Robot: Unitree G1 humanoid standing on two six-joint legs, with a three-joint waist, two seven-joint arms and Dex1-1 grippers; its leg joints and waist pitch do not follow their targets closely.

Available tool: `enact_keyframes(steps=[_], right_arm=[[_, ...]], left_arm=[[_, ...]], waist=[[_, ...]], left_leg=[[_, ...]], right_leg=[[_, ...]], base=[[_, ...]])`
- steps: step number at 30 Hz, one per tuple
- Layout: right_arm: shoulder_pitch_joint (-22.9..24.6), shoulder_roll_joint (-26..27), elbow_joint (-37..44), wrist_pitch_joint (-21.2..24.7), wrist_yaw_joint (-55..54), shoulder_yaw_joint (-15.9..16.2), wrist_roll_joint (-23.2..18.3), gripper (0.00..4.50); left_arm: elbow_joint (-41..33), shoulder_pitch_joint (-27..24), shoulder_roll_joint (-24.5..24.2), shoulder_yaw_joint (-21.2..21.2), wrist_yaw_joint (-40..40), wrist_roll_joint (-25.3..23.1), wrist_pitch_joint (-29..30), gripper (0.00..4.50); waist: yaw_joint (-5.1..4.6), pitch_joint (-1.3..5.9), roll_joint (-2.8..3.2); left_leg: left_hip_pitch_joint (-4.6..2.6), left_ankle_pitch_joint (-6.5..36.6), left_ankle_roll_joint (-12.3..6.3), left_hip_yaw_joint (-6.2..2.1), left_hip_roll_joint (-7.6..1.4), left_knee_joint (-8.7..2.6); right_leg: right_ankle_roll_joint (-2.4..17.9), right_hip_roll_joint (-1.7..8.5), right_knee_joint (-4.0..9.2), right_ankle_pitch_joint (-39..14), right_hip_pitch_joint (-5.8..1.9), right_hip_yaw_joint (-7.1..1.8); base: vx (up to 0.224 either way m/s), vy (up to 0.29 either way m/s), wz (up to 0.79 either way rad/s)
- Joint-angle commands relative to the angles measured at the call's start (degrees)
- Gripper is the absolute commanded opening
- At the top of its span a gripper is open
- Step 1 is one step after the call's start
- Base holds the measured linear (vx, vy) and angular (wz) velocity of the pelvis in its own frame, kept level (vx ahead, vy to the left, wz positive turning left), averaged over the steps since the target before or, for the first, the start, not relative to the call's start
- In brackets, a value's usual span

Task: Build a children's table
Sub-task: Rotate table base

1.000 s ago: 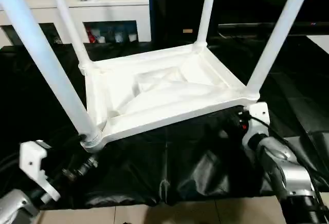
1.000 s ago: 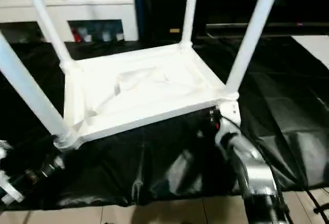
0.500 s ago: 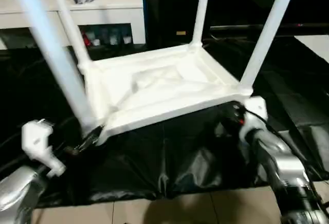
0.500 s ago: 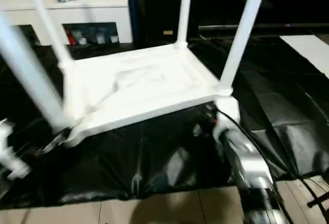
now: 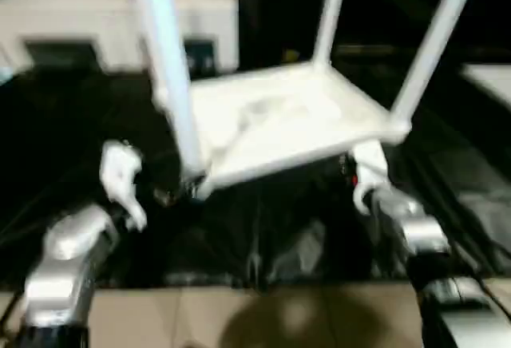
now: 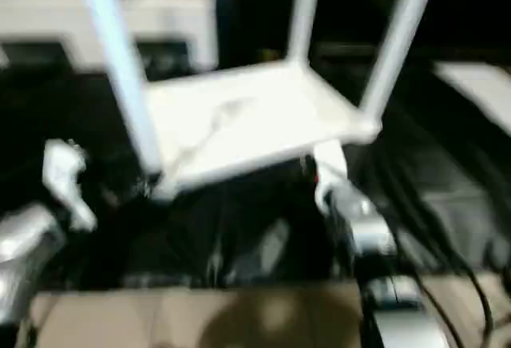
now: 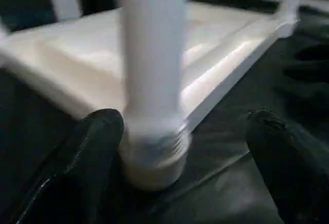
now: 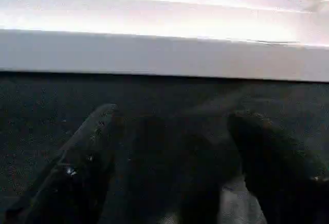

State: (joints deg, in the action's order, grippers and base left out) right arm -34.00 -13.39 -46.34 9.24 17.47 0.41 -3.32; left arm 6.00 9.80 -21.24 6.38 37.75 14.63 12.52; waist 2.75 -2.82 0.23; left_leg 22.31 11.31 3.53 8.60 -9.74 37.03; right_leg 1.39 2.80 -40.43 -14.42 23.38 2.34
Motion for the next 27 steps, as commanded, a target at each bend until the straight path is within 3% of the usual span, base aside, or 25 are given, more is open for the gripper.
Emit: enact_keyframes(steps=[1,2,3,4,6,9,13,14,16,17,20,22,23,24,26,27], right_arm=[[-1.3,0.2,-0.7,-1.1,0.3,0.0,0.6,3.75],[-1.1,0.4,-1.2,-2.0,0.4,-0.1,0.8,3.75],[-1.0,0.4,-1.3,-2.1,0.4,-0.1,0.9,3.75],[-0.9,0.4,-1.2,-2.4,0.4,-0.1,0.9,3.75],[-0.6,0.5,-1.0,-2.5,0.0,-0.5,0.5,3.75],[-0.7,0.5,-1.7,-2.9,-0.2,-1.0,0.1,3.75],[-2.1,0.7,-4.3,-3.9,-0.3,-1.3,0.5,3.75],[-2.7,0.8,-5.1,-4.1,-0.4,-1.4,0.7,3.75],[-3.5,0.9,-6.3,-4.4,-0.6,-1.4,0.8,3.75],[-4.4,1.0,-7.6,-4.7,-0.7,-1.4,1.0,3.75],[-6.6,1.4,-10.2,-5.4,-1.1,-1.1,1.4,3.75],[-8.4,1.9,-12.6,-6.1,-1.5,-1.2,1.6,3.75],[-9.3,2.2,-14.0,-6.5,-1.8,-1.4,1.7,3.75],[-9.4,2.3,-14.1,-6.5,-1.8,-1.4,1.7,3.75],[-11.2,3.0,-17.1,-7.5,-2.6,-1.8,1.6,3.75],[-11.8,3.4,-18.8,-8.0,-2.8,-1.9,1.8,3.75]], left_arm=[[0.4,1.2,0.0,0.5,-2.4,-1.2,0.2,4.35],[-1.1,0.7,0.6,0.7,-3.9,-0.9,1.3,4.35],[-1.4,0.6,0.7,0.7,-4.1,-0.8,1.6,4.35],[-2.3,0.2,1.1,0.9,-4.6,-0.7,2.0,4.35],[-3.2,-0.2,2.4,1.6,-6.0,-0.2,1.8,4.35],[-1.0,2.2,4.6,2.5,-9.5,-0.5,-1.3,4.35],[0.8,5.6,6.3,2.2,-7.0,2.6,-3.7,4.35],[1.6,6.4,6.3,1.5,-5.9,2.7,-3.9,4.35],[2.6,7.6,6.4,0.8,-4.6,2.5,-4.2,4.35],[4.4,9.4,6.7,0.1,-3.3,2.2,-4.5,4.35],[10.2,14.2,7.0,-1.8,-1.8,0.4,-6.2,4.35],[16.1,18.5,7.7,-2.7,-1.6,-1.0,-8.3,4.35],[18.4,20.5,8.4,-3.0,-0.8,-0.6,-8.2,4.35],[18.6,20.7,8.4,-3.0,-0.6,-0.6,-8.2,4.35],[20.4,23.5,9.8,-3.6,4.7,2.5,-6.4,4.35],[18.6,23.7,10.1,-4.0,11.1,6.6,-2.9,4.35]], waist=[[-0.69,3.85,1.1],[-0.54,3.78,1.17],[-0.54,3.78,1.17],[-0.61,3.49,0.74],[-0.82,3.1,0.35],[-1.36,3.05,0.16],[-1.14,3.31,0.0],[-1.24,3.38,-0.66],[-1.12,3.49,-0.46],[-1.15,3.46,-0.64],[-0.95,3.5,-0.44],[-0.92,3.64,-0.54],[-0.59,3.85,-0.02],[-0.62,3.87,-0.25],[-0.42,4.13,0.31],[-0.34,4.2,0.16]], left_leg=[[-1.77,5.1,-2.07,-0.67,-3.42,-4.42],[-1.26,8.7,-2.19,-0.12,-3.34,-4.78],[-1.26,8.7,-2.19,-0.12,-3.34,-4.78],[-1.17,11.2,-1.58,0.07,-3.21,-5.06],[-1.14,14.7,-0.25,0.15,-3.26,-5.43],[-1.01,15.5,0.09,0.14,-3.22,-5.7],[-0.94,12.5,-0.34,0.41,-3.13,-5.5],[-0.74,11.1,-0.82,0.53,-3.12,-5.46],[-0.69,9.1,-1.69,0.63,-3.0,-5.23],[-0.67,8.4,-2.3,0.78,-2.92,-5.15],[-1.01,8.1,-2.46,0.83,-2.96,-5.2],[-0.95,6.6,-2.83,0.78,-3.0,-5.24],[-1.3,5.7,-3.1,0.88,-3.08,-5.11],[-1.07,4.5,-3.45,0.82,-3.16,-5.16],[-1.23,3.2,-3.85,0.8,-3.26,-5.03],[-1.12,2.1,-4.43,0.86,-3.27,-4.98]], right_leg=[[13.2,3.07,5.74,2.6,-1.88,-2.44],[14.8,3.94,6.43,2.9,-2.58,-2.44],[14.8,3.94,6.43,2.9,-2.58,-2.44],[14.6,4.01,7.03,-0.2,-2.8,-2.51],[13.1,4.27,7.7,-6.9,-2.78,-2.73],[11.6,4.37,8.11,-9.9,-2.93,-2.73],[11.6,4.58,8.24,-6.7,-2.91,-2.94],[11.9,4.48,8.07,-5.0,-3.09,-2.9],[12.2,4.56,7.79,-3.2,-3.17,-2.92],[12.2,4.62,7.94,-3.0,-3.12,-2.94],[12.5,4.64,7.96,-3.2,-3.11,-2.89],[12.8,4.61,7.79,-1.0,-3.27,-2.83],[13.5,4.71,7.53,1.3,-3.19,-2.84],[14.4,4.73,7.25,3.9,-3.4,-2.76],[15.5,4.99,6.84,7.3,-3.48,-2.66],[16.2,4.98,6.63,9.9,-3.64,-2.62]], base=[[0.0,0.0,0.0],[0.0,0.0,0.0],[0.0,0.0,0.0],[0.0,0.0,0.0],[0.0,0.0,0.0],[0.0,0.0,0.0],[0.0,0.0,0.0],[0.0,0.0,0.0],[0.0,0.0,0.0],[0.0,0.0,0.0],[0.0,0.0,0.0],[0.0,0.0,0.0],[0.0,0.0,0.0],[0.0,0.0,0.0],[0.0,0.0,0.0],[0.0,0.0,0.0]])
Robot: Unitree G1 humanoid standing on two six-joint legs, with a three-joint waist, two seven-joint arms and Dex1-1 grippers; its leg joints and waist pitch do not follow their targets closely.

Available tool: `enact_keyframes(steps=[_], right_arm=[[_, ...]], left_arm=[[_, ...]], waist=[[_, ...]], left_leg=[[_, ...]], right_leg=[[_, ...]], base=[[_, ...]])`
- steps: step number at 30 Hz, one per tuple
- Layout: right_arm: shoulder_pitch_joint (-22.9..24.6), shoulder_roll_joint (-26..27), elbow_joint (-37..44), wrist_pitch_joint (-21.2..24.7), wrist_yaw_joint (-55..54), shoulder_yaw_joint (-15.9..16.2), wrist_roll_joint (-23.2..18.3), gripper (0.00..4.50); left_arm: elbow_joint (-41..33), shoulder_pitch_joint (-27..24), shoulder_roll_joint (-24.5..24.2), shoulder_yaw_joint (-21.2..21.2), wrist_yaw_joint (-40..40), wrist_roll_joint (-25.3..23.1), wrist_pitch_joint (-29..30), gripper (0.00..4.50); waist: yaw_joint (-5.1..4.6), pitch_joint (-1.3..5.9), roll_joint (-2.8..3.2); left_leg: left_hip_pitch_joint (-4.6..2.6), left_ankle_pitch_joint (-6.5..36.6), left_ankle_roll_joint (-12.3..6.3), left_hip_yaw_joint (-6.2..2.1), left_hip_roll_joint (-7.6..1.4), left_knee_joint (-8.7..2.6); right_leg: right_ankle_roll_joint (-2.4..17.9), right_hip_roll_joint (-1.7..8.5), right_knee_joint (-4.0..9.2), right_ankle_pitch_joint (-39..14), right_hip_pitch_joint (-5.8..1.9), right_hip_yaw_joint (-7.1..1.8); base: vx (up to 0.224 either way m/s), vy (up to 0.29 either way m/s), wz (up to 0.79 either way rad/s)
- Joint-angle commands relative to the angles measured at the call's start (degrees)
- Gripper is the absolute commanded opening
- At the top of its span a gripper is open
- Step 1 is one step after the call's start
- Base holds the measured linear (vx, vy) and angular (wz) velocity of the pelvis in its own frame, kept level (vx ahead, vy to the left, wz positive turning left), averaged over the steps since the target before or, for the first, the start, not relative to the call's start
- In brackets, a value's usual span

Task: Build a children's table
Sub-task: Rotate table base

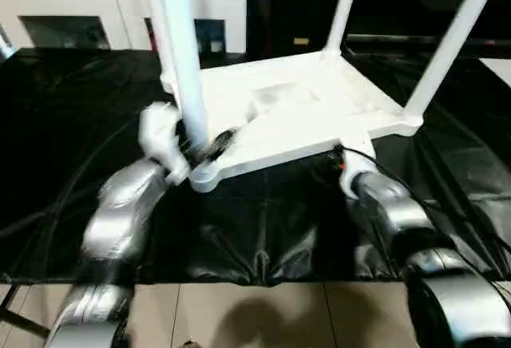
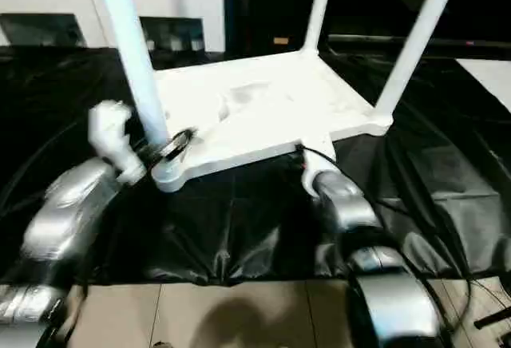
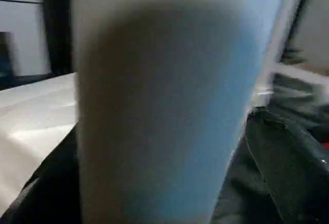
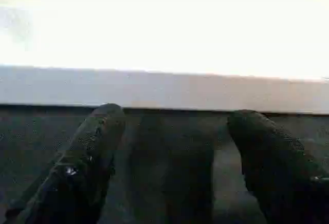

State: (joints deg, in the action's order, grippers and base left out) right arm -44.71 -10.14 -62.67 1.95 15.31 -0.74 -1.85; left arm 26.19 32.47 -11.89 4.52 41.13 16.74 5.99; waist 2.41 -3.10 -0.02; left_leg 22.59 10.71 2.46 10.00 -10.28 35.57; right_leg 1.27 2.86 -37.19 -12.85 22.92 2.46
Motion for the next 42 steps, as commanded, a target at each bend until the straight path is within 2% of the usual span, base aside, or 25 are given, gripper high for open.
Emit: enact_keyframes(steps=[1,2,4,5,6,8,10,12,13,14,15,19,22,25,26,27,28,29,30,32,33,35,36,39,42], right_arm=[[-1.1,0.1,-2.5,-0.7,-0.6,-0.7,0.3,3.75],[-1.5,0.3,-3.8,-1.0,-0.6,-0.5,0.7,3.75],[-1.6,0.4,-4.7,-1.1,-0.6,-0.2,1.2,3.75],[-1.7,0.4,-5.2,-1.3,-0.5,-0.1,1.4,3.75],[-1.7,0.4,-5.2,-1.3,-0.5,-0.1,1.4,3.75],[-2.1,0.8,-6.7,-2.3,-0.1,0.1,1.7,3.75],[-2.4,1.1,-7.4,-3.0,0.4,0.1,1.7,3.75],[-2.4,1.4,-7.5,-3.5,1.1,0.5,2.0,3.75],[-2.4,1.7,-7.5,-3.9,1.7,0.8,2.2,3.75],[-2.5,1.9,-7.7,-4.2,2.0,1.0,2.4,3.75],[-2.5,2.1,-7.8,-4.3,2.2,1.1,2.5,3.75],[-2.6,2.4,-8.2,-4.8,2.2,1.2,2.6,3.75],[-2.5,2.8,-8.5,-5.3,2.3,1.1,3.1,3.75],[-2.5,2.9,-8.7,-5.5,2.1,1.2,3.3,3.75],[-2.5,2.9,-8.8,-5.6,1.9,1.1,3.4,3.75],[-2.5,2.9,-8.8,-5.6,1.9,1.1,3.4,3.75],[-2.5,2.8,-8.8,-5.6,1.3,0.8,3.4,3.75],[-2.3,2.6,-8.8,-5.6,1.0,0.7,3.3,3.75],[-2.2,2.4,-8.8,-5.6,0.5,0.4,3.3,3.75],[-2.2,2.3,-8.9,-5.6,0.3,0.2,3.3,3.75],[-1.8,1.5,-8.8,-5.8,-0.1,-0.3,3.1,3.75],[-1.5,0.9,-8.6,-6.0,-0.1,-0.6,3.0,3.75],[-1.2,0.5,-8.3,-6.1,0.1,-0.7,2.9,3.75],[-0.6,-0.2,-7.8,-6.4,0.5,-0.9,2.7,3.75],[0.5,-1.3,-6.8,-6.8,1.4,-1.1,2.4,3.75]], left_arm=[[-1.5,1.0,0.8,-2.2,7.7,4.5,3.7,4.35],[-3.9,0.5,0.5,-3.0,13.0,8.0,7.4,4.35],[-6.3,-0.2,-0.1,-3.7,15.9,10.3,10.5,4.35],[-8.0,-0.7,-0.5,-4.4,18.0,12.1,12.6,4.35],[-8.0,-0.7,-0.5,-4.4,18.0,12.1,12.6,4.35],[-11.0,-1.7,-1.5,-6.0,22.3,14.7,16.2,4.35],[-13.2,-2.4,-2.0,-7.0,24.0,15.8,18.7,4.35],[-17.8,-4.1,-2.8,-9.2,25.0,17.7,22.1,4.35],[-20.9,-5.3,-2.9,-10.6,25.3,18.8,23.9,4.35],[-23.5,-6.2,-2.8,-11.7,25.4,19.5,25.3,4.35],[-24.9,-6.8,-2.6,-12.4,25.4,19.9,26.0,4.35],[-27.2,-7.5,-0.9,-14.1,24.5,19.8,26.8,4.35],[-26.4,-6.8,1.5,-15.4,23.3,18.1,25.4,4.35],[-22.7,-5.0,4.0,-15.6,18.8,13.3,20.5,4.35],[-21.7,-4.5,4.4,-15.6,17.3,12.1,19.6,4.35],[-21.7,-4.5,4.4,-15.6,17.3,12.1,19.6,4.35],[-16.2,-2.1,5.0,-14.6,11.9,7.9,15.4,4.35],[-13.9,-1.1,5.0,-13.9,9.8,6.4,13.4,4.35],[-11.8,-0.1,4.7,-13.3,7.9,5.1,12.3,4.35],[-10.8,0.4,4.5,-13.0,6.9,4.5,11.9,4.35],[-8.5,1.4,3.3,-11.8,6.0,3.5,9.7,4.35],[-6.7,1.9,2.3,-11.3,4.8,2.1,8.2,4.35],[-5.4,2.3,1.7,-11.0,3.5,1.1,7.4,4.35],[-2.3,3.0,1.3,-10.5,2.0,-0.4,4.6,4.35],[-1.3,2.7,0.8,-10.8,1.5,-1.5,3.6,4.35]], waist=[[0.07,4.56,0.53],[0.52,4.59,0.63],[0.62,4.57,0.5],[0.62,4.56,0.17],[0.61,4.48,0.27],[0.44,4.31,0.15],[0.11,4.18,-0.12],[-0.22,4.0,-0.08],[-0.19,4.06,-0.12],[-0.48,4.0,-0.2],[-0.57,4.01,-0.16],[-0.75,3.94,-0.22],[-0.95,3.81,-0.06],[-1.08,3.76,-0.04],[-1.06,3.72,0.17],[-1.07,3.8,0.04],[-1.08,3.82,0.41],[-1.11,3.82,0.28],[-1.06,3.86,0.46],[-1.08,3.81,0.28],[-1.21,3.79,0.35],[-1.45,3.84,0.32],[-1.62,3.88,0.52],[-2.04,3.91,0.36],[-1.89,4.05,0.37]], left_leg=[[-1.44,2.1,-3.51,-0.49,-2.7,-3.44],[-1.47,0.9,-4.24,-0.41,-2.9,-3.4],[-1.35,0.5,-4.35,-0.34,-2.98,-3.39],[-1.22,1.0,-4.79,-0.23,-3.0,-3.39],[-1.24,1.5,-4.86,-0.18,-3.02,-3.4],[-1.24,3.0,-4.6,-0.12,-3.04,-3.53],[-1.1,4.1,-4.04,-0.1,-3.08,-3.65],[-1.11,5.0,-3.48,-0.04,-3.05,-3.76],[-1.3,5.0,-3.24,-0.01,-3.18,-3.73],[-1.04,4.8,-3.42,-0.04,-3.12,-3.76],[-1.16,4.7,-3.58,0.03,-3.03,-3.71],[-1.26,4.8,-3.88,0.11,-3.04,-3.73],[-1.25,5.6,-3.71,0.11,-2.86,-3.76],[-1.49,7.2,-3.25,0.05,-2.99,-3.88],[-1.55,7.6,-3.04,0.0,-2.95,-3.92],[-1.58,7.7,-2.77,-0.06,-2.96,-3.95],[-1.57,7.5,-2.74,-0.09,-2.89,-3.96],[-1.64,7.5,-2.7,-0.06,-2.81,-3.94],[-1.66,7.5,-2.64,-0.1,-2.92,-3.95],[-1.68,9.0,-2.2,-0.14,-2.9,-4.07],[-1.43,9.1,-1.9,-0.21,-2.75,-4.08],[-1.39,9.3,-1.79,-0.21,-2.74,-4.05],[-1.43,9.6,-1.77,-0.19,-2.71,-3.99],[-1.27,9.6,-2.25,-0.22,-2.67,-3.95],[-1.36,8.7,-3.14,-0.1,-2.81,-3.77]], right_leg=[[16.9,5.0,3.16,9.5,-3.16,-2.74],[17.7,4.86,2.96,11.6,-3.14,-2.55],[18.0,4.83,2.73,12.4,-3.25,-2.43],[18.0,4.85,2.74,11.6,-3.42,-2.4],[17.9,4.91,2.88,10.8,-3.33,-2.4],[17.7,5.02,3.11,8.1,-3.35,-2.43],[17.3,5.09,3.27,5.3,-3.42,-2.43],[16.9,5.02,3.55,3.0,-3.35,-2.5],[16.9,5.07,3.49,3.0,-3.28,-2.52],[16.8,5.09,3.47,3.5,-3.38,-2.57],[16.7,4.94,3.53,3.7,-3.28,-2.61],[16.7,4.9,3.71,3.5,-3.26,-2.75],[16.3,4.8,3.97,2.1,-3.24,-2.81],[15.9,4.72,4.37,0.7,-3.22,-2.85],[15.5,4.7,4.44,0.2,-3.22,-2.85],[15.2,4.72,4.42,-0.1,-3.31,-2.83],[15.0,4.56,4.52,0.4,-3.26,-2.79],[15.0,4.54,4.55,0.7,-3.28,-2.79],[15.2,4.66,4.46,1.0,-3.31,-2.8],[15.0,4.77,4.68,-0.9,-3.33,-2.73],[14.8,4.79,4.74,-1.8,-3.49,-2.7],[14.7,4.81,4.71,-2.1,-3.43,-2.71],[14.7,4.76,4.79,-2.3,-3.35,-2.67],[15.1,4.79,4.77,-2.0,-3.43,-2.63],[16.0,4.92,4.68,-0.5,-3.31,-2.7]], base=[[0.0,0.0,0.0],[0.0,0.0,0.0],[0.0,0.0,0.0],[0.0,0.0,0.0],[0.0,0.0,0.0],[0.0,0.0,0.0],[0.0,0.0,0.0],[0.0,0.0,0.0],[0.0,0.0,0.0],[0.0,0.0,0.0],[0.0,0.0,0.0],[0.0,0.0,0.0],[0.0,0.0,0.0],[0.0,0.0,0.0],[0.0,0.0,0.0],[0.0,0.0,0.0],[0.0,0.0,0.0],[0.0,0.0,0.0],[0.0,0.0,0.0],[0.0,0.0,0.0],[0.0,0.0,0.0],[0.0,0.0,0.0],[0.0,0.0,0.0],[0.0,0.0,0.0],[0.0,0.0,0.0]])
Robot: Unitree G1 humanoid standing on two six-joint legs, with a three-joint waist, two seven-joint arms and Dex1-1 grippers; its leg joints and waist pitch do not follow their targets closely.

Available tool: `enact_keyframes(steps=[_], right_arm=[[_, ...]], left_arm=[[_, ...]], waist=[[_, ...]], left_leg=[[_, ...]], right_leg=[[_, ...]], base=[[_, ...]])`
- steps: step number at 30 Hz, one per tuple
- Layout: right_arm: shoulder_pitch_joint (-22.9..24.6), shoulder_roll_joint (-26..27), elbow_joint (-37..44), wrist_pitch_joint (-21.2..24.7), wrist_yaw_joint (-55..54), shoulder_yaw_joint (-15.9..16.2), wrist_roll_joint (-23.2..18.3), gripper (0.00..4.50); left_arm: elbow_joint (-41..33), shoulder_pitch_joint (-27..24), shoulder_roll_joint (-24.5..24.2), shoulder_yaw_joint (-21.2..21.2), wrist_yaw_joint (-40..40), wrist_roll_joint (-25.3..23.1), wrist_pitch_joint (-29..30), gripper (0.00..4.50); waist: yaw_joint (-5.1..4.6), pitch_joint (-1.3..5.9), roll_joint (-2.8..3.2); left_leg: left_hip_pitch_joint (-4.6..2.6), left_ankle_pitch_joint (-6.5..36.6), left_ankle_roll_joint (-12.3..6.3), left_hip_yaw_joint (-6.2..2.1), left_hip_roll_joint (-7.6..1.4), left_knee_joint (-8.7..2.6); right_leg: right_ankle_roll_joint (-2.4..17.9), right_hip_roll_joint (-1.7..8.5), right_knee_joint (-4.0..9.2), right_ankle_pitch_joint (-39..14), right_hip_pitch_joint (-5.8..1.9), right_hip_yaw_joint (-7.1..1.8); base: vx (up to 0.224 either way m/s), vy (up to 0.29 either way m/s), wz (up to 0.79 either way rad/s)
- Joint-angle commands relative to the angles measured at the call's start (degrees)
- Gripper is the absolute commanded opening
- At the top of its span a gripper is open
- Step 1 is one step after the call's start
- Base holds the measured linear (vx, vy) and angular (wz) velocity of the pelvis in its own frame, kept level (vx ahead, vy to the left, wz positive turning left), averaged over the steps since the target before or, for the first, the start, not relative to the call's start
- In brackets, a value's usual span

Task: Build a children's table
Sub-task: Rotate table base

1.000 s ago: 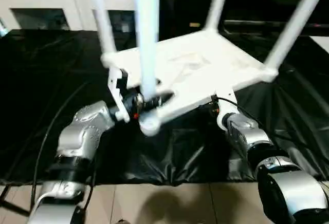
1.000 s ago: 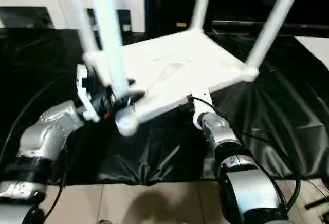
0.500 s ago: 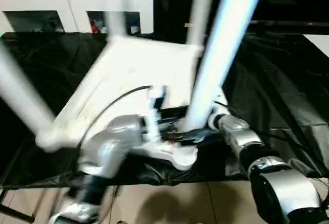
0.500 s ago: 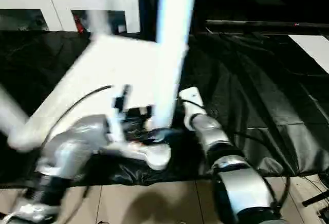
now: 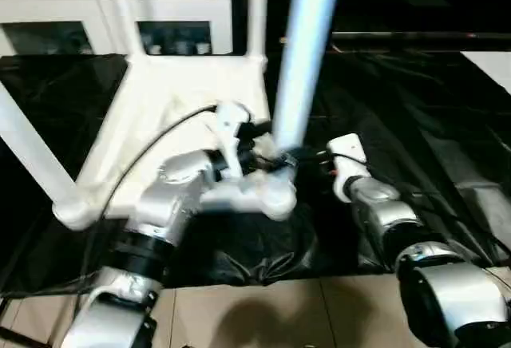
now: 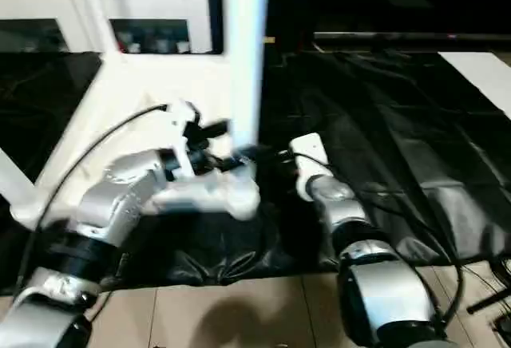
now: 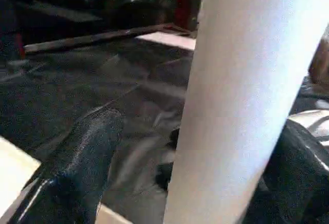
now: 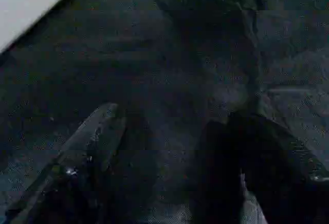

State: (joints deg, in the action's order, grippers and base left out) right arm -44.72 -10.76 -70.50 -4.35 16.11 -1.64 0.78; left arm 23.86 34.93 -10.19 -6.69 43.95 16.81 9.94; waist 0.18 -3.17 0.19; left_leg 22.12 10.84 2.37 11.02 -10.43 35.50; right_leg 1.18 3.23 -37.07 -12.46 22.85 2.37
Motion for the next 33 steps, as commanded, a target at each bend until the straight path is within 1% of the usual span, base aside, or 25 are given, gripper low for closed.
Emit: enact_keyframes(steps=[1,4,5,6,8,10,11,12,13,16,18,19,20,21,22,23,24,25,26,28,29,30,31,32,33], right_arm=[[1.8,-1.7,2.5,-1.0,1.4,-0.2,-0.3,3.75],[3.7,-2.8,5.3,-1.8,2.9,-0.1,-0.4,3.75],[4.4,-3.1,6.3,-1.9,3.6,-0.2,-0.5,3.75],[5.4,-3.4,8.1,-1.9,4.4,-0.3,-0.8,3.75],[8.2,-3.8,13.6,-1.6,6.3,-0.7,-2.1,3.75],[13.5,-4.3,24.0,0.3,8.4,-1.5,-4.4,3.75],[14.7,-4.5,26.3,0.9,8.8,-1.7,-5.0,3.75],[17.3,-4.7,31.0,2.3,9.2,-2.0,-6.0,3.75],[17.7,-4.8,31.8,2.6,9.3,-2.0,-6.2,3.75],[23.7,-5.8,42.1,5.9,10.0,-2.0,-7.6,3.75],[27.3,-6.0,48.2,7.7,9.0,-2.3,-8.0,3.75],[29.9,-6.0,52.5,9.2,8.1,-2.7,-8.1,3.75],[31.7,-5.6,55.7,10.5,7.6,-3.1,-8.8,3.75],[33.5,-5.1,59.1,11.8,7.0,-3.3,-9.6,3.75],[35.0,-4.8,62.3,13.5,6.7,-3.5,-10.3,3.75],[38.0,-3.8,68.3,18.1,4.1,-3.7,-9.8,3.75],[38.0,-3.8,68.3,18.1,4.1,-3.7,-9.8,3.75],[39.4,-3.3,71.0,21.0,2.6,-3.5,-9.2,3.75],[41.1,-2.9,73.5,23.8,1.5,-2.8,-8.5,3.75],[41.9,-2.7,75.4,25.4,0.9,-2.9,-9.0,3.75],[42.7,-2.3,77.1,25.3,0.1,-3.4,-9.7,3.75],[43.5,-2.2,78.8,24.8,-0.2,-3.6,-10.0,3.75],[44.1,-2.0,79.5,24.0,-0.1,-3.6,-10.3,3.75],[44.6,-1.8,80.2,24.2,-0.2,-3.4,-10.4,3.75],[44.8,-1.6,80.5,24.4,-0.3,-3.3,-10.4,3.75]], left_arm=[[1.3,-0.7,-1.3,-0.6,-1.7,-3.1,-1.3,4.35],[0.0,-2.4,-0.8,-0.8,-1.8,-3.3,-2.4,4.35],[-0.9,-3.2,-0.4,-0.4,-2.1,-2.9,-2.6,4.35],[-2.4,-4.5,0.0,-0.1,-2.2,-2.3,-3.1,4.35],[-6.8,-7.9,0.2,0.7,-1.5,-0.4,-2.6,4.35],[-14.1,-13.7,-0.7,1.2,-0.4,2.2,-1.3,4.35],[-15.9,-15.1,-1.0,1.3,-0.1,3.0,-0.6,4.35],[-19.6,-18.2,-1.4,1.8,0.2,4.6,0.5,4.35],[-20.2,-18.8,-1.5,1.8,0.3,4.8,0.6,4.35],[-28.2,-26.3,-2.5,2.0,-0.4,6.7,1.3,4.35],[-31.2,-30.2,-1.6,3.4,-4.3,5.3,0.4,4.35],[-32.8,-32.6,-0.7,4.4,-7.8,3.7,-0.1,4.35],[-33.6,-34.0,-0.1,4.9,-11.0,1.5,0.6,4.35],[-34.5,-35.0,0.7,5.6,-14.7,-1.3,0.9,4.35],[-35.6,-35.8,1.1,5.9,-17.1,-2.8,1.7,4.35],[-38.4,-37.6,2.3,6.9,-22.6,-6.4,2.3,4.35],[-38.4,-37.6,2.3,6.9,-22.6,-6.4,2.3,4.35],[-39.7,-38.6,3.4,7.6,-25.5,-8.4,1.0,4.35],[-41.1,-40.0,5.0,8.8,-28.9,-9.5,1.4,4.35],[-42.3,-40.9,6.5,9.8,-31.4,-9.7,0.9,4.35],[-43.5,-41.9,7.6,10.8,-33.1,-9.5,0.5,4.35],[-44.8,-42.7,7.9,11.0,-34.0,-9.0,1.6,4.35],[-45.9,-43.1,8.3,11.2,-34.5,-8.7,2.0,4.35],[-46.4,-43.3,8.4,11.3,-34.9,-8.8,2.0,4.35],[-46.6,-43.4,8.4,11.4,-35.1,-8.8,1.9,4.35]], waist=[[0.43,4.13,0.26],[0.53,4.05,0.23],[0.49,4.04,0.97],[0.34,4.11,0.42],[0.44,4.05,0.82],[0.34,3.95,0.91],[0.55,3.87,0.89],[0.41,3.81,0.85],[0.43,3.8,0.88],[0.23,3.13,0.91],[0.03,2.63,0.66],[-0.05,2.62,0.55],[-0.16,2.51,0.04],[-0.11,2.56,-0.03],[-0.1,2.62,0.19],[-0.4,2.52,-1.62],[-0.02,2.52,-0.92],[0.03,2.53,-1.0],[-0.14,2.4,-0.65],[-0.27,2.55,-0.8],[-0.33,2.75,-1.19],[-0.34,2.75,-1.13],[-0.23,2.81,-1.81],[-0.09,2.76,-1.51],[-0.07,2.5,-1.29]], left_leg=[[-0.82,8.0,-3.56,-1.13,-2.73,-3.7],[-0.82,8.2,-4.01,-1.08,-2.84,-3.73],[-0.86,8.4,-3.91,-1.1,-2.77,-3.72],[-0.79,8.8,-4.02,-1.05,-2.72,-3.66],[-0.66,9.0,-4.37,-1.12,-2.87,-3.64],[-0.65,9.6,-4.66,-1.17,-3.06,-3.84],[-0.74,9.9,-4.64,-1.21,-3.22,-3.97],[-0.82,10.5,-4.57,-1.18,-3.25,-4.08],[-0.84,10.5,-4.48,-1.15,-3.26,-4.08],[-0.95,14.8,-2.98,-1.2,-3.29,-4.66],[-1.33,19.0,-1.18,-1.21,-3.27,-4.97],[-1.25,19.3,-0.81,-1.2,-3.26,-4.97],[-1.12,19.6,-0.51,-1.24,-3.28,-5.06],[-1.1,19.5,-0.48,-1.28,-3.21,-5.08],[-1.13,19.1,-0.49,-1.34,-3.17,-5.03],[-0.58,18.5,-0.8,-1.4,-3.09,-5.18],[-0.73,18.0,-0.56,-1.62,-3.3,-5.29],[-0.87,18.0,-0.6,-1.47,-3.15,-5.15],[-0.58,17.9,-0.18,-1.66,-3.25,-5.4],[-0.89,18.6,0.33,-1.65,-3.26,-5.4],[-0.71,17.9,0.03,-1.64,-3.07,-5.4],[-0.65,17.6,-0.04,-1.62,-3.04,-5.41],[-0.81,17.6,-0.36,-1.53,-3.12,-5.33],[-1.05,18.8,-0.23,-1.6,-3.19,-5.46],[-1.79,23.1,0.37,-1.6,-3.19,-5.66]], right_leg=[[16.2,4.56,4.49,0.2,-3.26,-2.59],[16.5,4.54,4.52,0.5,-3.27,-2.55],[16.6,4.48,4.52,0.8,-3.2,-2.51],[16.7,4.43,4.56,0.9,-3.34,-2.53],[16.7,4.56,4.56,1.1,-3.48,-2.59],[16.3,4.39,4.7,0.2,-3.32,-2.57],[16.0,4.45,4.74,0.0,-3.35,-2.58],[15.8,4.25,4.84,-1.1,-3.13,-2.56],[15.8,4.26,4.82,-1.3,-3.13,-2.6],[14.0,4.0,5.63,-9.0,-2.62,-2.61],[11.1,3.85,6.49,-16.9,-1.92,-2.77],[10.3,3.74,6.57,-17.7,-1.95,-2.87],[8.8,3.73,6.81,-18.9,-1.82,-2.96],[8.1,3.65,6.8,-19.3,-1.84,-2.98],[7.1,3.66,6.85,-19.0,-1.67,-3.05],[5.5,3.57,7.07,-20.4,-1.79,-2.96],[5.3,3.67,6.68,-20.1,-1.74,-3.08],[5.1,3.76,6.94,-20.7,-1.5,-3.1],[4.7,3.76,6.96,-20.4,-1.67,-3.11],[4.4,3.69,7.19,-19.5,-1.46,-3.0],[4.1,3.72,7.14,-18.3,-1.58,-2.95],[4.1,3.71,7.17,-17.9,-1.55,-2.95],[3.8,3.71,7.13,-17.6,-1.5,-3.0],[3.7,3.88,7.13,-18.8,-1.58,-3.0],[2.8,3.75,7.64,-23.5,-1.43,-2.8]], base=[[0.0,0.0,0.0],[0.0,0.0,0.0],[0.0,0.0,0.0],[0.0,0.0,0.0],[0.0,0.0,0.0],[0.0,0.0,0.0],[0.0,0.0,0.0],[0.0,0.0,0.0],[0.0,0.0,0.0],[0.0,0.0,0.0],[0.0,0.0,0.0],[0.0,0.0,0.0],[0.0,0.0,0.0],[0.0,0.0,0.0],[0.0,0.0,0.0],[0.0,0.0,0.0],[0.0,0.0,0.0],[0.0,0.0,0.0],[0.0,0.0,0.0],[0.0,0.0,0.0],[0.0,0.0,0.0],[0.0,0.0,0.0],[0.0,0.0,0.0],[0.0,0.0,0.0],[0.0,0.0,0.0]])
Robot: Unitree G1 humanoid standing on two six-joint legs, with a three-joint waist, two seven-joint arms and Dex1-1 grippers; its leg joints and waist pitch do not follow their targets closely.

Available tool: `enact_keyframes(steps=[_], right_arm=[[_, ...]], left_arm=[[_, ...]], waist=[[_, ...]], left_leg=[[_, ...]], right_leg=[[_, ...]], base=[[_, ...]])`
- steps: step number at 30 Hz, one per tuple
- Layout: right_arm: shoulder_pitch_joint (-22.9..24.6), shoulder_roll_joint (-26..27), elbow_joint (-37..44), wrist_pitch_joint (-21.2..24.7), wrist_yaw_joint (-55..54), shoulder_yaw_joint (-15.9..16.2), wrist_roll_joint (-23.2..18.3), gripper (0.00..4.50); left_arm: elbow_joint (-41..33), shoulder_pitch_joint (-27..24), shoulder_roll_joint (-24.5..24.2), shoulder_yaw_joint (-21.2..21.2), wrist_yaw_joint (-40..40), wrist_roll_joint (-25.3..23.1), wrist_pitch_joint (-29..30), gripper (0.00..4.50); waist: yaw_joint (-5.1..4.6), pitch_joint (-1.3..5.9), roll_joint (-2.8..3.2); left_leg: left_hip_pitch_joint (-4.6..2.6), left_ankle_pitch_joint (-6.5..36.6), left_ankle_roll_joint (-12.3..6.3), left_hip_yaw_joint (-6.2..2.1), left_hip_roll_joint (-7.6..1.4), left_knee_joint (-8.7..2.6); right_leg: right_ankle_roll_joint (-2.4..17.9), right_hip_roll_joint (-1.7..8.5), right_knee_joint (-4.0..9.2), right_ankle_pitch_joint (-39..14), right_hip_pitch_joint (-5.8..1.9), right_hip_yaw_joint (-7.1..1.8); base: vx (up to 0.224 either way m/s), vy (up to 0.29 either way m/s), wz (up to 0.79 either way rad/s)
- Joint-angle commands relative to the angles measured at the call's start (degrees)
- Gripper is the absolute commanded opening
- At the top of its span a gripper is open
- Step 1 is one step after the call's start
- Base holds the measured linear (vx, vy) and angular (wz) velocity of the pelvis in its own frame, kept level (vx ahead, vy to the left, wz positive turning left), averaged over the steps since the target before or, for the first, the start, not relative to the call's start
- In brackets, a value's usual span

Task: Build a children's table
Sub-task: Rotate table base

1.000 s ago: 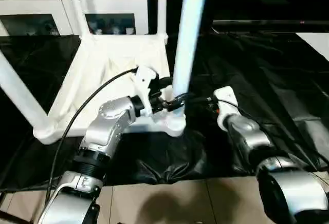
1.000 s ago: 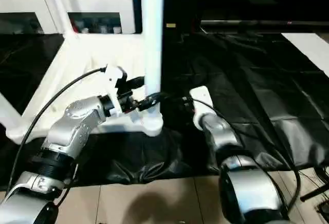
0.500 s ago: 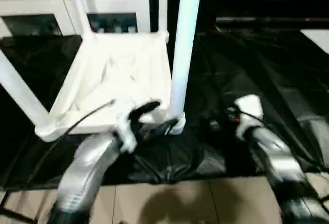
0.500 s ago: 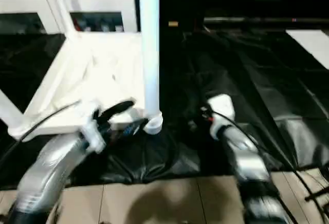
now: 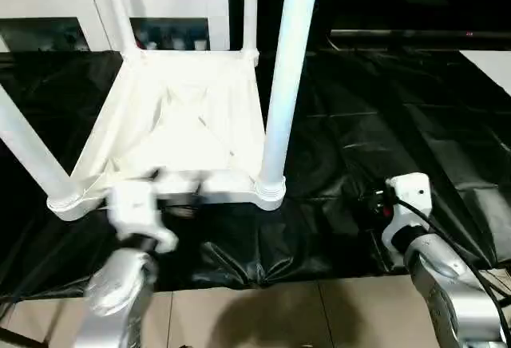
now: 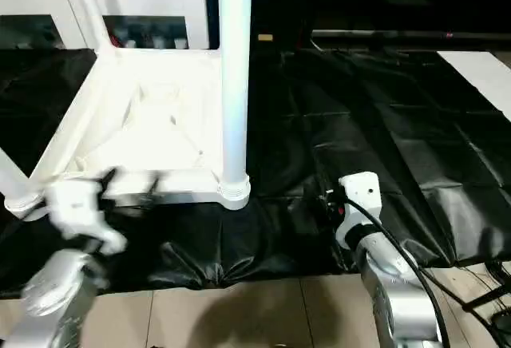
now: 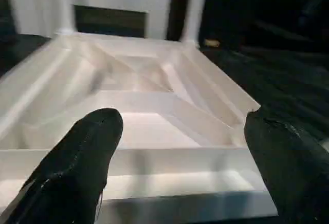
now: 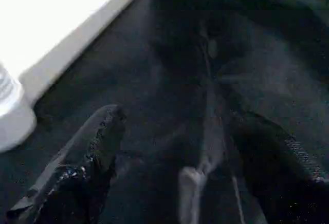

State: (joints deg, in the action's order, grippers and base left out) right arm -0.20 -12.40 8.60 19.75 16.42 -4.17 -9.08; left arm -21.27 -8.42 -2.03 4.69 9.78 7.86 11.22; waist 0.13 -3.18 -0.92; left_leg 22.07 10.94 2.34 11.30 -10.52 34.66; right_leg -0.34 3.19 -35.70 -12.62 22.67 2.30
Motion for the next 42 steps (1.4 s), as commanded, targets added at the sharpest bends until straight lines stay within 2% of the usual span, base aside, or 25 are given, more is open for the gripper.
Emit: enact_keyframes(steps=[1,6,9,15,17,19,20,21,22,23,24,25,26,27,28,29,30,31,33,34,35,36,38,41,42], right_arm=[[0.3,0.0,1.4,0.3,-0.6,-0.7,-0.6,3.75],[0.5,-0.5,2.2,2.7,0.1,0.5,-0.2,3.75],[0.3,-0.9,2.4,3.8,-0.4,-0.7,-0.8,3.75],[-1.5,-1.1,0.8,2.4,0.2,2.3,1.3,3.75],[-2.0,-0.9,0.7,2.6,0.4,2.9,1.4,3.75],[-3.0,-0.3,0.3,2.5,1.0,4.7,1.7,3.75],[-3.7,-0.2,-0.2,2.3,1.5,5.9,2.2,3.75],[-4.6,0.1,-1.2,2.2,1.9,6.3,2.0,3.75],[-5.2,0.2,-2.0,2.1,2.1,6.4,1.8,3.75],[-5.8,0.1,-3.6,0.5,2.2,7.6,3.3,3.75],[-5.9,0.1,-3.7,0.4,2.2,7.7,3.5,3.75],[-5.9,0.3,-3.3,1.0,2.5,7.7,2.9,3.75],[-5.9,0.6,-3.0,1.8,2.7,7.6,2.0,3.75],[-5.8,0.7,-3.1,1.8,2.7,7.7,2.0,3.75],[-5.6,0.6,-3.3,1.4,2.6,7.8,2.2,3.75],[-5.3,0.5,-3.8,0.9,2.4,7.9,2.6,3.75],[-4.9,1.8,-4.4,2.5,0.8,6.2,1.3,3.75],[-4.8,1.9,-4.4,2.5,0.5,6.1,1.3,3.75],[-4.3,1.6,-4.0,2.0,0.5,6.0,1.5,3.75],[-4.1,1.5,-4.0,1.7,0.7,5.9,1.4,3.75],[-3.8,1.4,-4.2,1.6,0.4,5.8,1.6,3.75],[-3.4,1.4,-4.2,1.5,0.0,5.5,1.8,3.75],[-2.4,1.0,-3.8,2.0,-0.6,5.5,2.9,3.75],[-1.7,0.3,-1.9,3.2,0.3,5.7,2.5,3.75],[-1.7,0.0,-1.5,3.7,0.6,5.8,2.3,3.75]], left_arm=[[-1.5,-0.1,0.3,0.0,-0.9,0.1,0.6,4.35],[0.1,0.7,0.9,-0.7,-2.9,-1.9,2.5,4.35],[0.4,2.2,0.6,-1.5,-2.8,-1.6,3.2,4.35],[3.1,3.5,-0.2,-1.1,-2.7,-1.5,3.3,4.35],[3.1,3.6,-0.3,-0.5,-3.1,-1.7,3.2,4.35],[2.9,3.7,-0.4,0.7,-3.8,-1.5,3.1,4.35],[2.7,3.6,-0.4,1.2,-4.4,-1.8,2.8,4.35],[2.9,3.9,-0.1,1.5,-5.0,-1.6,2.5,4.35],[3.0,4.0,0.1,1.5,-5.3,-1.5,2.3,4.35],[2.5,3.3,0.7,1.3,-6.4,-2.1,1.8,4.35],[2.2,3.1,0.8,1.1,-6.5,-2.0,1.8,4.35],[1.2,2.5,0.7,0.6,-6.8,-2.8,2.0,4.35],[0.4,2.0,0.5,0.1,-7.1,-3.8,1.9,4.35],[0.1,1.9,0.6,0.1,-7.3,-4.0,2.1,4.35],[-0.1,1.8,0.8,0.2,-7.4,-3.8,2.4,4.35],[-0.3,1.8,1.1,0.5,-7.4,-3.4,2.9,4.35],[-0.7,1.6,1.3,1.0,-6.7,-1.8,3.5,4.35],[-0.8,1.7,1.2,1.1,-6.7,-1.8,3.5,4.35],[-0.4,1.9,0.1,0.9,-6.1,-2.4,3.7,4.35],[-0.2,2.0,-0.4,0.6,-5.8,-2.6,3.8,4.35],[0.4,2.3,-0.9,0.2,-5.3,-2.9,3.5,4.35],[1.2,2.8,-1.7,-0.4,-4.2,-2.9,3.6,4.35],[3.5,4.4,-3.7,-2.0,-1.2,-3.0,3.1,4.35],[7.3,7.6,-5.7,-2.9,3.2,-1.8,3.2,4.35],[8.2,8.3,-6.2,-3.1,4.3,-1.6,3.1,4.35]], waist=[[-0.15,2.39,-0.18],[-1.28,0.64,0.52],[-2.67,1.54,3.02],[-3.57,4.04,1.08],[-3.32,4.91,2.01],[-3.71,5.4,1.98],[-4.09,5.7,2.4],[-5.57,5.06,1.02],[-6.24,5.33,1.35],[-3.34,4.46,-2.14],[-0.09,3.91,-1.55],[-0.36,2.81,-1.58],[0.27,3.09,-0.25],[-2.57,4.99,3.14],[-5.55,5.75,2.77],[-3.56,5.79,3.02],[-2.84,5.74,2.45],[-2.0,4.77,2.59],[-0.42,4.42,0.3],[0.63,2.89,-2.54],[0.84,3.96,-3.98],[1.56,3.45,-3.27],[1.39,2.39,-2.35],[-0.5,2.28,1.93],[-1.64,1.88,1.6]], left_leg=[[-2.35,26.1,0.74,-1.9,-3.01,-4.89],[-6.21,39.8,1.24,-2.74,-2.01,-4.86],[-5.04,36.9,0.93,-3.64,-2.0,-6.15],[-1.71,9.3,-9.49,-1.7,0.75,-3.37],[-1.06,1.9,-12.64,-2.07,1.46,-2.38],[-2.85,-4.8,-16.88,-2.99,1.13,-2.35],[-7.09,-12.3,-22.04,-5.13,-0.39,-2.41],[-10.78,-16.8,-33.04,-11.0,-3.44,-2.62],[-11.41,-18.9,-36.42,-12.12,-3.29,-2.16],[2.41,-14.2,-33.52,-7.98,8.12,3.73],[4.32,-8.3,-29.45,-6.31,8.68,5.65],[6.44,-5.9,-25.43,-7.57,5.67,6.42],[4.94,-9.3,-18.47,-8.03,3.27,3.08],[-7.44,-26.2,-23.2,-17.25,-2.05,1.4],[-11.08,-47.1,-29.92,-22.98,-4.81,-0.48],[-12.32,-76.7,-32.05,-26.55,-6.92,-0.6],[-10.86,-79.7,-19.49,-22.19,-7.75,0.53],[-8.0,-76.5,-15.51,-20.17,-5.99,-0.77],[-5.15,-54.5,-16.4,-14.95,-0.4,-3.07],[-1.3,-20.0,-20.16,-8.43,3.75,-2.7],[-1.82,6.7,-15.42,-4.89,7.2,5.64],[-1.54,7.8,-5.68,-5.42,5.46,5.82],[-2.08,9.9,-3.43,-5.65,3.42,3.19],[-4.65,24.4,-2.29,-6.7,-0.43,-2.3],[-4.64,29.8,-2.47,-6.96,-1.54,-3.46]], right_leg=[[3.8,3.57,6.6,-26.9,-1.18,-2.44],[1.7,2.46,9.71,-41.8,-1.98,0.62],[4.3,2.91,8.57,-31.9,-5.11,0.35],[15.6,2.95,7.51,-9.3,-10.34,-1.81],[15.5,2.48,6.49,-3.3,-11.54,-1.78],[14.1,0.75,4.46,5.3,-10.53,-0.52],[11.3,-0.47,2.03,8.7,-7.5,1.1],[6.6,0.37,-0.51,1.7,-1.76,2.62],[4.5,1.27,-0.79,-0.6,-1.17,2.08],[-2.5,3.19,3.71,10.0,-13.67,-1.34],[-1.6,6.73,5.34,14.5,-15.86,-3.3],[-0.8,9.43,6.95,17.9,-15.76,-3.87],[-1.0,4.82,4.94,25.1,-15.38,2.26],[-1.8,-2.42,-4.92,10.5,-5.77,7.27],[-1.5,-2.59,-7.54,-3.4,-1.63,5.96],[1.2,-0.18,-8.06,-12.5,1.66,2.69],[2.5,2.08,-7.32,-3.1,3.25,-0.73],[2.6,1.66,-7.28,0.3,2.6,-0.96],[6.7,0.33,-1.07,11.2,0.61,-2.14],[13.8,1.67,6.51,9.3,-1.02,-3.53],[21.4,6.4,9.94,-10.0,-2.92,-6.42],[14.1,7.3,9.69,-25.1,-2.8,-6.1],[2.4,7.6,10.45,-40.7,-1.74,-7.33],[1.0,2.38,8.83,-36.1,0.2,-2.24],[2.4,1.89,8.8,-30.4,-0.36,-0.51]], base=[[0.0,0.0,0.0],[0.013,0.007,-0.03],[0.087,0.047,-0.19],[0.125,0.021,-0.01],[0.161,-0.009,0.08],[0.152,-0.015,0.13],[0.16,-0.017,0.15],[0.147,-0.048,0.11],[0.109,-0.072,0.13],[0.109,-0.072,0.13],[0.127,-0.012,0.55],[0.115,0.009,0.86],[0.115,0.009,0.86],[0.048,-0.081,0.59],[0.017,-0.237,0.26],[0.017,-0.237,0.26],[-0.061,-0.241,0.21],[-0.249,-0.093,0.29],[-0.294,-0.086,0.34],[-0.226,-0.118,0.44],[-0.226,-0.118,0.44],[-0.12,-0.163,0.16],[-0.12,-0.176,0.02],[-0.142,-0.099,0.11],[-0.145,-0.034,0.08]])
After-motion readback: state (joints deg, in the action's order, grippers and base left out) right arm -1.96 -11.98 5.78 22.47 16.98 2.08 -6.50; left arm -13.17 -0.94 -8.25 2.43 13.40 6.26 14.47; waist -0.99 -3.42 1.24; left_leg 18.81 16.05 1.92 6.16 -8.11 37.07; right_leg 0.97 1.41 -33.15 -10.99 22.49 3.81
